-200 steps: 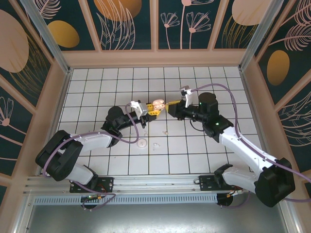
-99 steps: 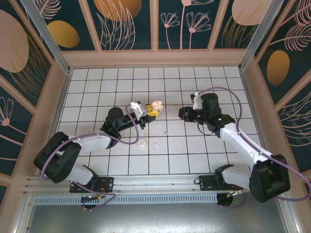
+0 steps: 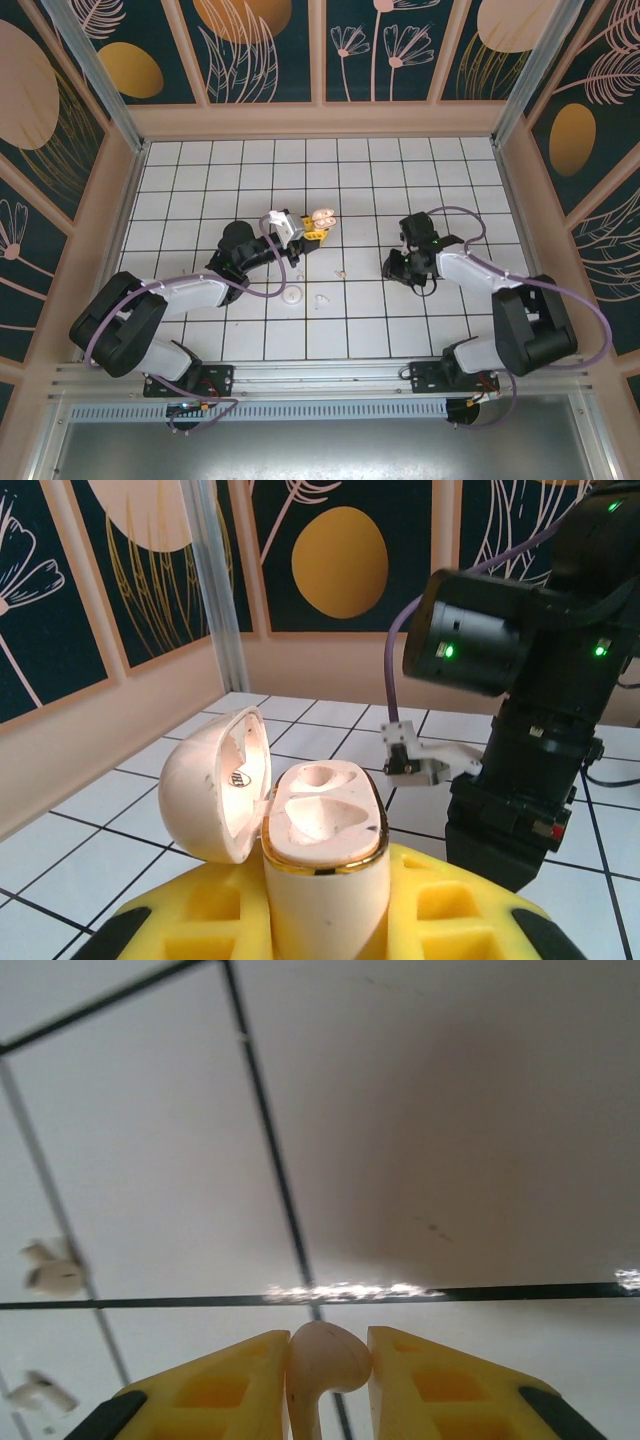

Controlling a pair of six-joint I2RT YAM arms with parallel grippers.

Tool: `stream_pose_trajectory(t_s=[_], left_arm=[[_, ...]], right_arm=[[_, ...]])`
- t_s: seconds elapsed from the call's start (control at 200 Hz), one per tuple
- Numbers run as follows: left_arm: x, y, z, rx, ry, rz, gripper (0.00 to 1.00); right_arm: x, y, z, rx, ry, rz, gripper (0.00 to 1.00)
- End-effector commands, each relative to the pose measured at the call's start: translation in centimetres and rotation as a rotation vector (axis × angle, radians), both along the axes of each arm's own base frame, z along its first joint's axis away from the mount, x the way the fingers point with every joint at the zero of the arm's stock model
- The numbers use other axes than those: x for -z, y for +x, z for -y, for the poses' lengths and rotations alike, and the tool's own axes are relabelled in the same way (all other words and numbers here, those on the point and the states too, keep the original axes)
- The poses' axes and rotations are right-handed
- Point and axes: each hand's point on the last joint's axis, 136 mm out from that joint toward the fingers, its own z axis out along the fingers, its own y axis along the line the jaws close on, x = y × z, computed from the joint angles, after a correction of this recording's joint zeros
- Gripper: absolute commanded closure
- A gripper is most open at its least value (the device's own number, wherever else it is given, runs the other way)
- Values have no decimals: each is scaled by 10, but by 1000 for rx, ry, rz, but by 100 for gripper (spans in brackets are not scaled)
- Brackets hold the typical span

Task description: Insert the wireless bluetooth earbuds into the charging case

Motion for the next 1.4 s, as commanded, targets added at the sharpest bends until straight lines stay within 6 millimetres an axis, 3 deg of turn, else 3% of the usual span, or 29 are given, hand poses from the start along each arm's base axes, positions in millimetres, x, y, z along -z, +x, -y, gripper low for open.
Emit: stream_pose_trajectory(t_s=[0.0,0.415,0.571,0.876,1.396], left_arm=[[1,-2,1,8,-5,-11,85],[-8,23,10,-40,-18,-36,85],[-15,32,7,-92,-24,-60,85],[-23,40,6,-127,0,-81,85],[-24,40,3,-143,-8,-98,85]], right_arm=[[11,0,11,38,-57,-40,73],[17,13,18,3,-97,-90,70],[4,16,15,-15,-77,-91,62],[-23,15,20,-14,-34,-78,60],[-2,14,15,-109,-70,-195,58]])
